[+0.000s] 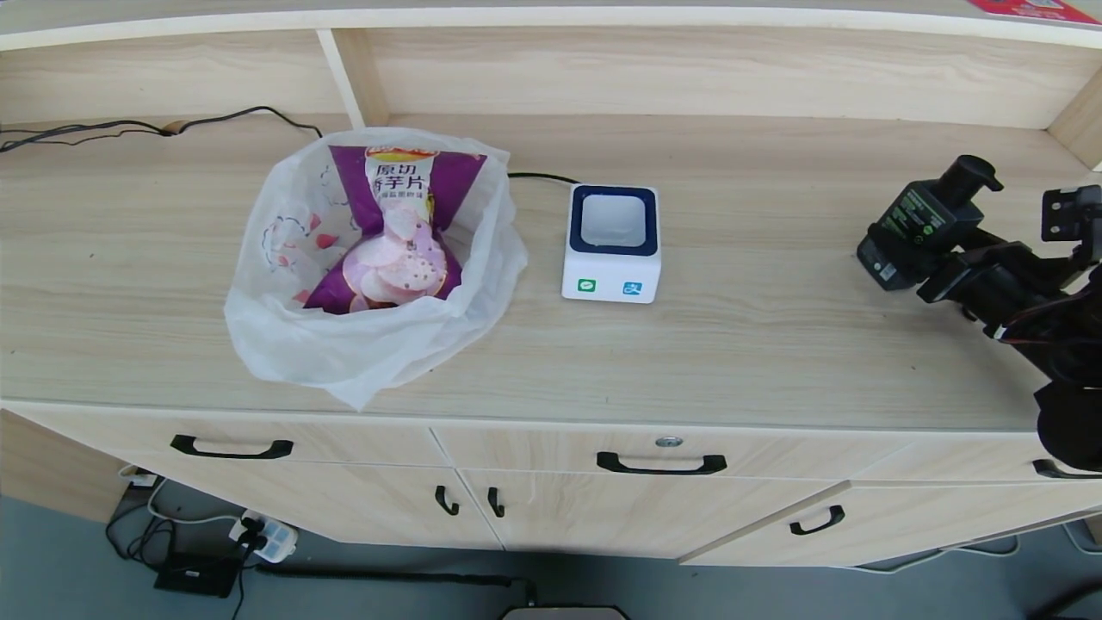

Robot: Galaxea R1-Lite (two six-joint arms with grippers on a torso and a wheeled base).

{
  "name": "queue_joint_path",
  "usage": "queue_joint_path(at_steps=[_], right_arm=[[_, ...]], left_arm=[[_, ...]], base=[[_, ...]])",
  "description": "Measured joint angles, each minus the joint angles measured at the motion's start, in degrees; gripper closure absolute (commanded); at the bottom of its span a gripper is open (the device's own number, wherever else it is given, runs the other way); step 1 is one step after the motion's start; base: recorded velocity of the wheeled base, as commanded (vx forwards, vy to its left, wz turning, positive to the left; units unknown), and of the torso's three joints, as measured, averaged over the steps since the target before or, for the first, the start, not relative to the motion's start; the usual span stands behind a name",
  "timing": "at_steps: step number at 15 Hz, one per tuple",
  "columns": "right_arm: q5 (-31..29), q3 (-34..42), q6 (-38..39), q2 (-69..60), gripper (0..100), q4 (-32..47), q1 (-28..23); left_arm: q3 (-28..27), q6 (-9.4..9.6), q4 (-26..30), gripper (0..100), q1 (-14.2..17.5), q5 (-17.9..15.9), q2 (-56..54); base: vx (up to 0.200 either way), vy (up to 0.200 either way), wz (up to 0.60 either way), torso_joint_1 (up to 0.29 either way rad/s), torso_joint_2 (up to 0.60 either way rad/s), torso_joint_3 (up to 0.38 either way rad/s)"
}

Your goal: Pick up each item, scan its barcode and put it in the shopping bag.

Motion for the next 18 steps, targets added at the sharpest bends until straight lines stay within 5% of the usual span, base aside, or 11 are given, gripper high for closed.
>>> queue_joint_path(at_steps=[4, 5, 14, 18], right_arm=[[-0.54, -2.76, 1.23, 0.72, 0, 0.07, 0.06], [-0.55, -2.95, 1.23, 0.89, 100, 0.09, 0.17], [-1.61, -1.6, 1.32, 0.01, 100, 0.11, 1.41], [-1.58, 7.01, 2.22, -6.56, 100, -0.37, 3.39]], left_arm=[[0.0, 0.02, 0.0, 0, 0.0, 0.0, 0.0], [0.0, 0.0, 0.0, 0, 0.0, 0.0, 0.0], [0.0, 0.02, 0.0, 0, 0.02, 0.0, 0.0], [0.0, 0.0, 0.02, 0, 0.0, -0.02, 0.0]], base=[[0.0, 0.0, 0.0, 0.0, 0.0, 0.0], [0.0, 0.0, 0.0, 0.0, 0.0, 0.0], [0.0, 0.0, 0.0, 0.0, 0.0, 0.0], [0.0, 0.0, 0.0, 0.0, 0.0, 0.0]])
